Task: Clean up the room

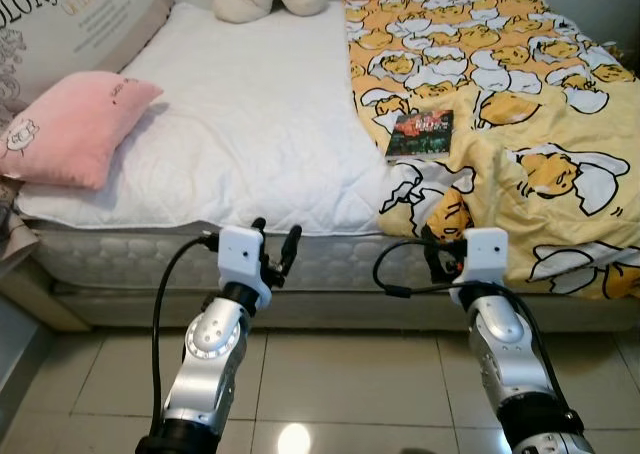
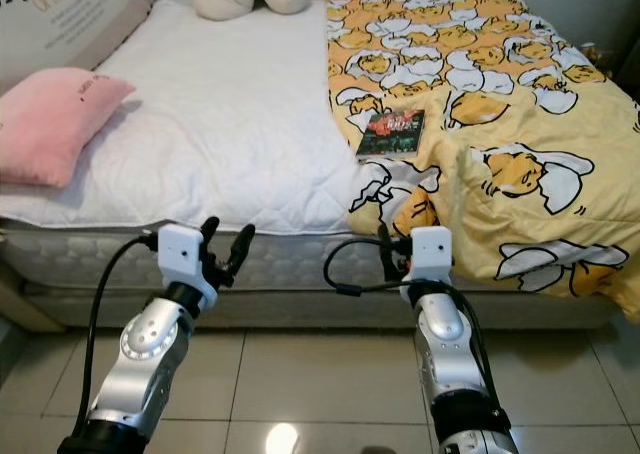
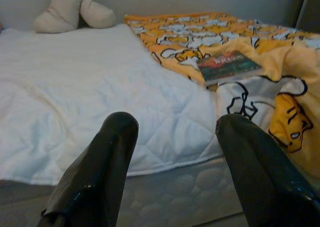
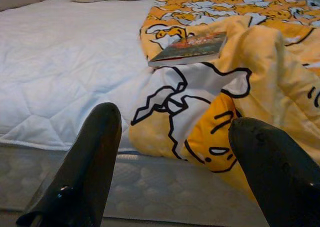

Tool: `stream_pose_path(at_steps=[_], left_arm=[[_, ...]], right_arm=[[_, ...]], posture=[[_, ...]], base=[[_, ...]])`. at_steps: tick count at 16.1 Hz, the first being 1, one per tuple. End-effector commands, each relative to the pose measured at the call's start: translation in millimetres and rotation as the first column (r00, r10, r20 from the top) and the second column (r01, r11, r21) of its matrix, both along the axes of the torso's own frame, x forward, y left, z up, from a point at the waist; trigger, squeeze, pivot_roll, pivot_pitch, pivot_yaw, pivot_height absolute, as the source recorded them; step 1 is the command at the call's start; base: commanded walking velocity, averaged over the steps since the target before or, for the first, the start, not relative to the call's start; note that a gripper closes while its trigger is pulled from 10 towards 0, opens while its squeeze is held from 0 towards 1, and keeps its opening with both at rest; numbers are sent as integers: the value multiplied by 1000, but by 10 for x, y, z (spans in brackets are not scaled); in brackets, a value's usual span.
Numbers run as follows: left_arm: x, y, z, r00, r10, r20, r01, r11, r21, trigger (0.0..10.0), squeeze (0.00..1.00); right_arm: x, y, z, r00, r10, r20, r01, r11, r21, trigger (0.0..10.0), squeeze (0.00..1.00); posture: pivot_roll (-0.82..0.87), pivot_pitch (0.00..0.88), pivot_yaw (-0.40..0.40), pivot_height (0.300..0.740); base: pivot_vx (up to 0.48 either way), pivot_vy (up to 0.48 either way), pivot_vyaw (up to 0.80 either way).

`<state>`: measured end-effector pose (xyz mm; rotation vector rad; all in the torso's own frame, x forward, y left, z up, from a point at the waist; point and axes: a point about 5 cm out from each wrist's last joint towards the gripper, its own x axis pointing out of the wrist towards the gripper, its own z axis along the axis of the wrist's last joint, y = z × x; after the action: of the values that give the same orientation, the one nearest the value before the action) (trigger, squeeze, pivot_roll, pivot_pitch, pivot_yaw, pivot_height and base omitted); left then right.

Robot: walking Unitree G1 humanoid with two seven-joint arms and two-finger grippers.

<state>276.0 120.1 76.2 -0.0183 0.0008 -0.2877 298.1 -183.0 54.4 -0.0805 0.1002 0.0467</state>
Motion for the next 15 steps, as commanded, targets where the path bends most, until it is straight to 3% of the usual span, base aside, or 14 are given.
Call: stream_pose_path(at_steps=[1, 3, 4, 5, 6, 8, 9, 10, 15], left_arm=[[3, 8, 36, 1000, 14, 16, -14, 1000, 16, 10000, 0], [28, 95, 92, 993, 100, 54, -102, 995, 20, 10000, 0], [45, 192, 119, 981, 184, 62, -184, 983, 3, 10000, 0], [30, 392, 165, 945, 320, 66, -318, 947, -33, 10000, 0], [-5, 470, 181, 934, 348, 76, -350, 937, 10, 10000, 0], [-51, 416, 175, 952, 300, 56, -301, 954, 9, 10000, 0], [-82, 348, 180, 968, 246, 53, -244, 969, -28, 10000, 1000], [-86, 306, 162, 975, 216, 47, -215, 976, -29, 10000, 1000], [-81, 271, 151, 981, 189, 46, -189, 982, -19, 10000, 1000]], right_arm=[[53, 24, 76, 1000, 11, 20, -11, 1000, -21, 10000, 0], [66, -11, 150, 997, -25, 69, 24, 1000, 6, 10000, 0], [67, -25, 206, 994, -34, 103, 34, 999, 9, 10000, 0], [52, -68, 312, 985, -54, 164, 50, 998, 25, 10000, 0], [26, -107, 341, 983, -62, 175, 57, 998, 33, 10000, 0], [-14, -169, 289, 987, -79, 140, 72, 996, 57, 10000, 0], [-32, -208, 271, 986, -104, 129, 96, 993, 64, 10000, 0], [-42, -220, 252, 987, -113, 117, 107, 993, 56, 10000, 1000], [-52, -197, 250, 987, -103, 120, 96, 993, 68, 10000, 1000]], posture=[[-154, 0, 91, 740], [-155, 0, 93, 740], [-158, 0, 95, 740], [-160, 0, 94, 740], [-159, 0, 93, 740], [-150, 0, 88, 740], [-148, 0, 87, 740], [-147, 0, 87, 740], [-149, 0, 89, 740]], base=[[0, -480, 613], [0, -240, 581], [0, 0, 0], [0, 0, 0], [0, 0, 0], [0, 0, 0], [0, 0, 0], [0, 0, 0], [0, 0, 0]])
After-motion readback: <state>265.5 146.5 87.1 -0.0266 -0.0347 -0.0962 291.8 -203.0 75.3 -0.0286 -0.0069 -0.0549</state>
